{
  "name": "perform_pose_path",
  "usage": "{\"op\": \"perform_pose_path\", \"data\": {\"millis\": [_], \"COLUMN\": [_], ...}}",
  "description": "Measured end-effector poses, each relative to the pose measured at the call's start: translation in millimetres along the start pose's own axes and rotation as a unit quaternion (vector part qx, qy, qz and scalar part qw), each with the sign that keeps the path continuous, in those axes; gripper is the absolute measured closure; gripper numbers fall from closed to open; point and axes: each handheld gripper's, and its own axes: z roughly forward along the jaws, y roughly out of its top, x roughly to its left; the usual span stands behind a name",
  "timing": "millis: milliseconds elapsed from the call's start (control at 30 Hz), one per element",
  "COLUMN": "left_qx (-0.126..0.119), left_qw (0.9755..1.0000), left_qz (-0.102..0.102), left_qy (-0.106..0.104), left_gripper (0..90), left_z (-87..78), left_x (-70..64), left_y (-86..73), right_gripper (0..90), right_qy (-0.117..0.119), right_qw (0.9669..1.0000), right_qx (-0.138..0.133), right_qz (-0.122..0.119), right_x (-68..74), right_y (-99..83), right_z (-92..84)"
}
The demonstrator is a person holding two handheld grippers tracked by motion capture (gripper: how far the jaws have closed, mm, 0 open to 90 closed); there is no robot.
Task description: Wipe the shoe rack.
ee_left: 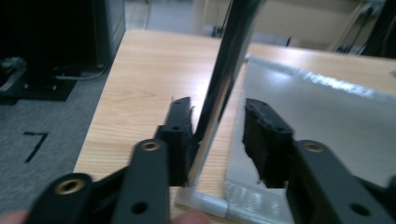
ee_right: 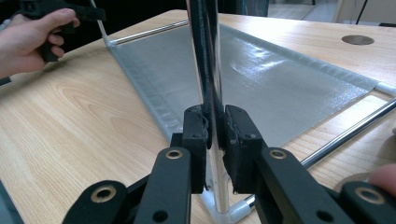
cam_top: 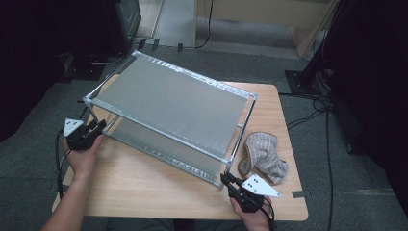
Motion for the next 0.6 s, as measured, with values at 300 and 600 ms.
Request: {"op": "perform_pose_path", "data": {"millis": [300, 600], "left_qx": [0.015, 0.011], "left_qw": [0.9999, 0.9997], "left_qz": [0.006, -0.019], "left_qy": [0.004, 0.013], "left_gripper": [78.9, 78.1], "left_z": [-16.2, -61.6], "left_x": [1.4, 6.1], "left_y": [-3.8, -23.5], "right_gripper": [79.7, 79.4], "right_qy": [-0.02, -0.09], "right_qw": [0.9998, 0.9956], "right_qx": [0.003, 0.011], "right_qz": [0.001, 0.023], "right_x": [-1.9, -3.5], "right_y": [0.0, 6.5], "right_z": [1.4, 19.9]}}
